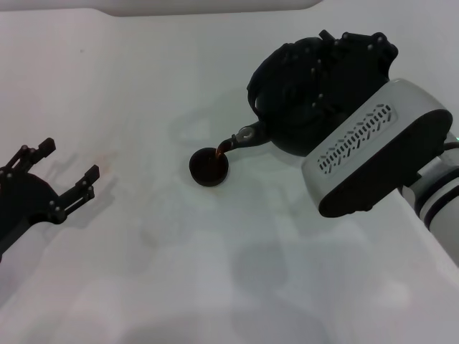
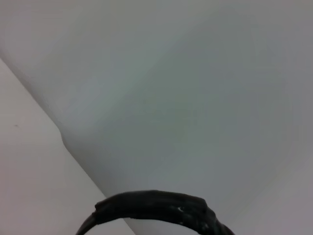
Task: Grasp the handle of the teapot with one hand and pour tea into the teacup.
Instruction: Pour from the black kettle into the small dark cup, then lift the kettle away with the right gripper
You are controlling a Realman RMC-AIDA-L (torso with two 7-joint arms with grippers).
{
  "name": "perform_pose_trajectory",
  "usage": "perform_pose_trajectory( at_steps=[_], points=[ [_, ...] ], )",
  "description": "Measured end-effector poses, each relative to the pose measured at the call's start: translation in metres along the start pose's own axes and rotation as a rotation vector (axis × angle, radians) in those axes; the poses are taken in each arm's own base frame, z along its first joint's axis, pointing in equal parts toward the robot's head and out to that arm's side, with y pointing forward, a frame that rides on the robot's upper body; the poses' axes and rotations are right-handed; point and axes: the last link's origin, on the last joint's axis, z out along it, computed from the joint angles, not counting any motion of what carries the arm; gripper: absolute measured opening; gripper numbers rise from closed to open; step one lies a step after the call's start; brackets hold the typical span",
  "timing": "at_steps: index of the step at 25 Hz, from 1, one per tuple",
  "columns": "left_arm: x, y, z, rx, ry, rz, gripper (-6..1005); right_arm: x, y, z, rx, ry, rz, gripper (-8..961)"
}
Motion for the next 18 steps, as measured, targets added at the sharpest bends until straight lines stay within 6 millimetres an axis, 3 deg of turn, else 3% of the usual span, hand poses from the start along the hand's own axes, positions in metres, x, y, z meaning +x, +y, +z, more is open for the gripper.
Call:
perform_pose_trajectory(
  at_steps=[18],
  points=[
    [-0.0009,-0.0008,0.0021,-0.001,-0.011,0.004,857,0.0004,-0.0008,0.0016,0.003,0.001,-0.003,106]
  ],
)
